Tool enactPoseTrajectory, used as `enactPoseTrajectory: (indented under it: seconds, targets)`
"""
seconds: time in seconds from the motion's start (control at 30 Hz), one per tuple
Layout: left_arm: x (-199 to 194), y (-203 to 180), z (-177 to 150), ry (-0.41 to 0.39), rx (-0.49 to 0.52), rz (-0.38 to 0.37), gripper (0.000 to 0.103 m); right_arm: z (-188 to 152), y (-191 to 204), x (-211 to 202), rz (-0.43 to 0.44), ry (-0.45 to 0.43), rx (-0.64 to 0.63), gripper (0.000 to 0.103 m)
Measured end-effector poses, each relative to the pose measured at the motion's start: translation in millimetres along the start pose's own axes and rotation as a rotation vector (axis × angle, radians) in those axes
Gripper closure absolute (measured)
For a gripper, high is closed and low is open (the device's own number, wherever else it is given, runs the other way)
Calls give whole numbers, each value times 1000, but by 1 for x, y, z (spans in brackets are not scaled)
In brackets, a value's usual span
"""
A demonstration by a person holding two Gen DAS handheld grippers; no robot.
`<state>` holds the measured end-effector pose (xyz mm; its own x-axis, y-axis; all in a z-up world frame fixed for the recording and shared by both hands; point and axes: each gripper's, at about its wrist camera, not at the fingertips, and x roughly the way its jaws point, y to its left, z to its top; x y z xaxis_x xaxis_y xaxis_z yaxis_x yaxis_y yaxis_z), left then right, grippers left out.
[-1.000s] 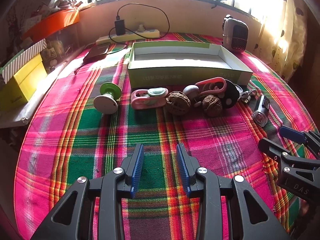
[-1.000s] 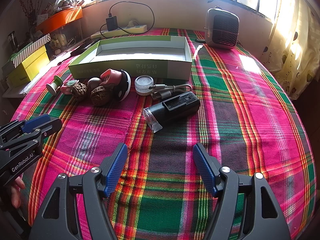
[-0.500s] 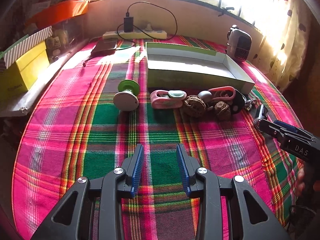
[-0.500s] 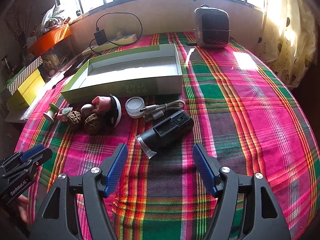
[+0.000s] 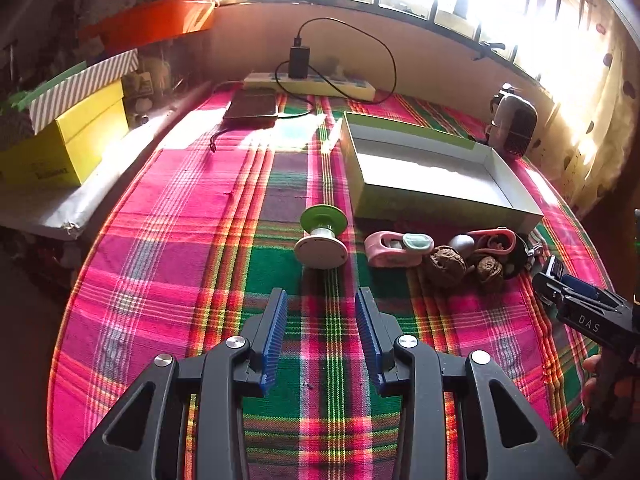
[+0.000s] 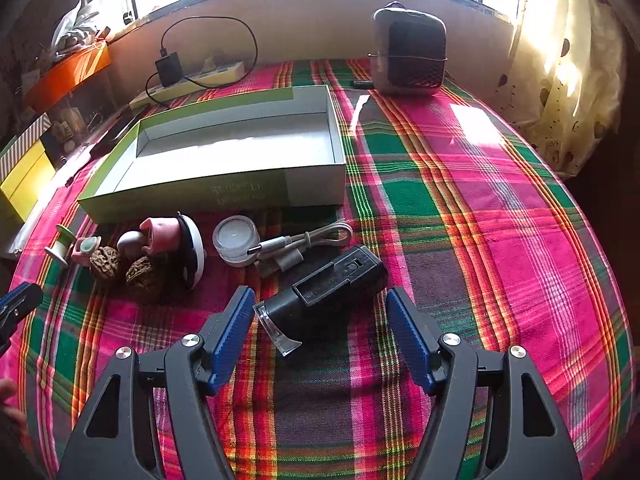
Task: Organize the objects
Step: 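Move the right tool toward the black device while the left tool approaches the green-white spool, then close the right tool on the black device while the left tool grasps the spool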
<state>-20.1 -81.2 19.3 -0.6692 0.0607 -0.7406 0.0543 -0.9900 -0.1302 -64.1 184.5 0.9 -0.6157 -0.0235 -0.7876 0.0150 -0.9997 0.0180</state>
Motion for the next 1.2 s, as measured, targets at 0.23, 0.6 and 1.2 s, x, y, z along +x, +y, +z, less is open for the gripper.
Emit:
enactPoseTrajectory:
  seconds: [0.23,0.6,1.2]
  targets:
    - [12,6,20,0,-7,11,69,-3,-9,3,-34,11,2,34]
    - [26,0,31,24,34,-18,68,-5,-27,-2,-66,8,12,34]
    - [53,2,38,79,21,13,68,5,-29,8,-71,12,39,34]
